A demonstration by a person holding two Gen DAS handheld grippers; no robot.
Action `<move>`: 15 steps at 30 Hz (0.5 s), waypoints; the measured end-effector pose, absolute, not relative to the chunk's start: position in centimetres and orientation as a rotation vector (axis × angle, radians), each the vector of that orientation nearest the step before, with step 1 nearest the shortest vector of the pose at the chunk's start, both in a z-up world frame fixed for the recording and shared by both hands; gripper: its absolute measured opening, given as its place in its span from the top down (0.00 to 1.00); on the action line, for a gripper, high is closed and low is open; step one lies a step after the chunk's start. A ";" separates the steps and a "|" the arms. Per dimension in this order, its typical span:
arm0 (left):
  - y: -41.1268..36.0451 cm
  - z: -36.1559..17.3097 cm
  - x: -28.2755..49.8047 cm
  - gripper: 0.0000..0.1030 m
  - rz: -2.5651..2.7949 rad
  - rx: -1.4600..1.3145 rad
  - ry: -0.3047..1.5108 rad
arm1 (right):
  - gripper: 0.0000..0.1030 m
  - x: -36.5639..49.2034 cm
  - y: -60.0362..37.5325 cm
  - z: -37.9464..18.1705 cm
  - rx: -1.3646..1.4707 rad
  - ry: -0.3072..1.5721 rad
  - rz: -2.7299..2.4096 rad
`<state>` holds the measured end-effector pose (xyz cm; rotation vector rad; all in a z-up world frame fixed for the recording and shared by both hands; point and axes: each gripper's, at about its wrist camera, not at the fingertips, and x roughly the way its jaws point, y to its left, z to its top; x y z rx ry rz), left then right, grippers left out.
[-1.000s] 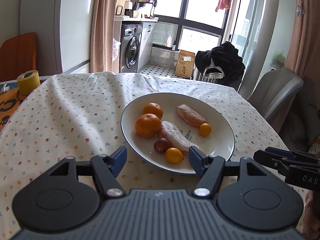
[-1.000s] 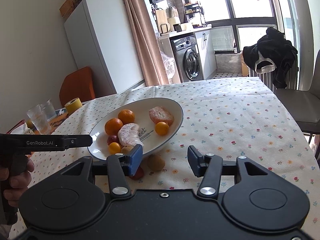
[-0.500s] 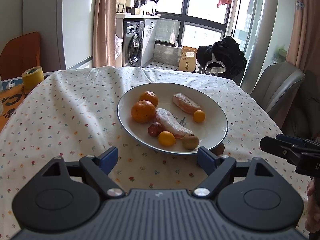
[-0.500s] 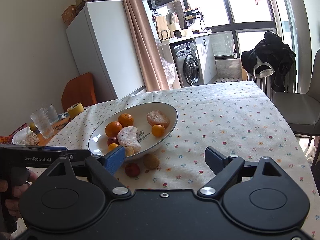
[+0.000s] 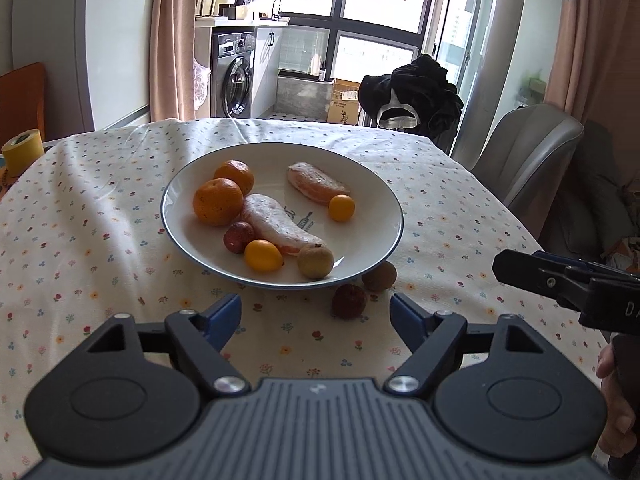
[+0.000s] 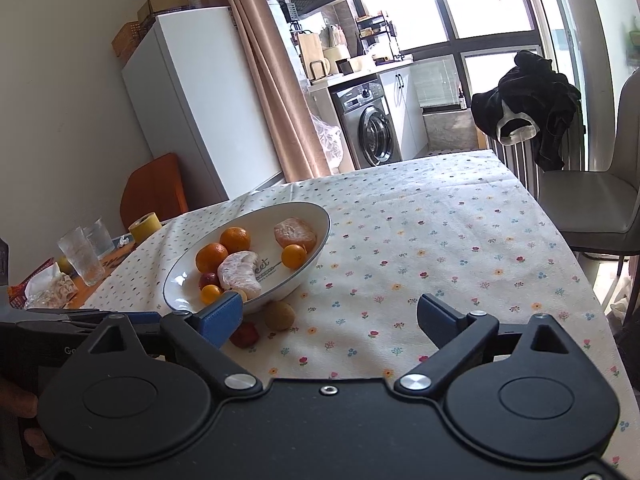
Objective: Organize fruits
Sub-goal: 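Withdraw both open grippers toward the last fruits beside the bowl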
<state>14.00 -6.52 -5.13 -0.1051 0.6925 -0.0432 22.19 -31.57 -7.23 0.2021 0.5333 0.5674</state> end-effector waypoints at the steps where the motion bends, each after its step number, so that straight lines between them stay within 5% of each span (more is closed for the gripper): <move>1: -6.7 -5.3 14.1 0.26 -0.049 -0.105 0.695 | 0.09 22.2 -31.5 -7.3 0.198 0.536 0.577; 15: -7.9 -7.4 16.6 0.50 -0.063 -0.118 0.740 | 0.22 22.9 -30.6 -8.3 0.152 0.574 0.639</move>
